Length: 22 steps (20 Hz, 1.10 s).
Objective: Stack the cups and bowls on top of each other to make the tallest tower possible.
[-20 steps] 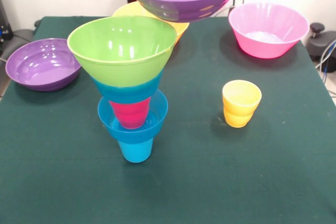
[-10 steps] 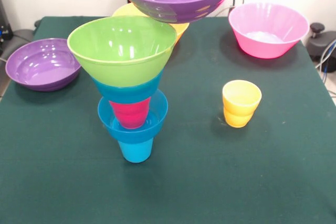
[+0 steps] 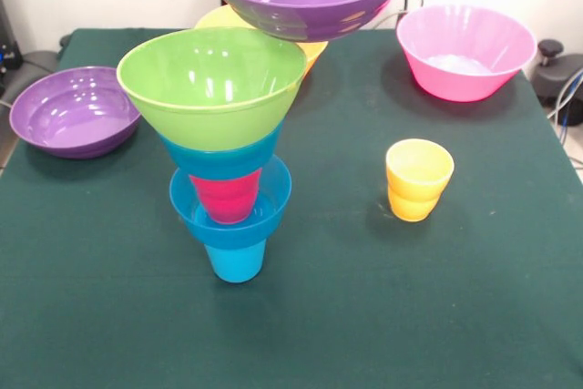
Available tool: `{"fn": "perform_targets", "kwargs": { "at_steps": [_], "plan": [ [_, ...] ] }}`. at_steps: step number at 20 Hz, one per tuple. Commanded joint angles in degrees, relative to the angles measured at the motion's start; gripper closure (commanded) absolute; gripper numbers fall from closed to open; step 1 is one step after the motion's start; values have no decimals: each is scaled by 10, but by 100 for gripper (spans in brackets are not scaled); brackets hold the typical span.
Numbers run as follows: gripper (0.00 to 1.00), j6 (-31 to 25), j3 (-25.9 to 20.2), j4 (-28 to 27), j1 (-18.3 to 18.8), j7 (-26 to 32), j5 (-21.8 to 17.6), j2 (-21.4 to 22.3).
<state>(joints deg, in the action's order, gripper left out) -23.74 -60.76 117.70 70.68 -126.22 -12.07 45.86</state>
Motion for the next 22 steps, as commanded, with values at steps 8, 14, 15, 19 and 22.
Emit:
{"fn": "perform_targets", "kwargs": {
  "at_steps": [8, 14, 15, 19, 22],
  "plan": [
    [100, -66, 18, -54, -24, 77, -38, -35],
    [100, -87, 13, -66, -18, 89, -33, -39],
    [100, -88, 12, -67, -18, 89, -33, -39],
    [100, -94, 9, -69, -14, 91, -33, -39],
    [100, -100, 7, -72, -13, 92, -33, -38]
  ]
}}
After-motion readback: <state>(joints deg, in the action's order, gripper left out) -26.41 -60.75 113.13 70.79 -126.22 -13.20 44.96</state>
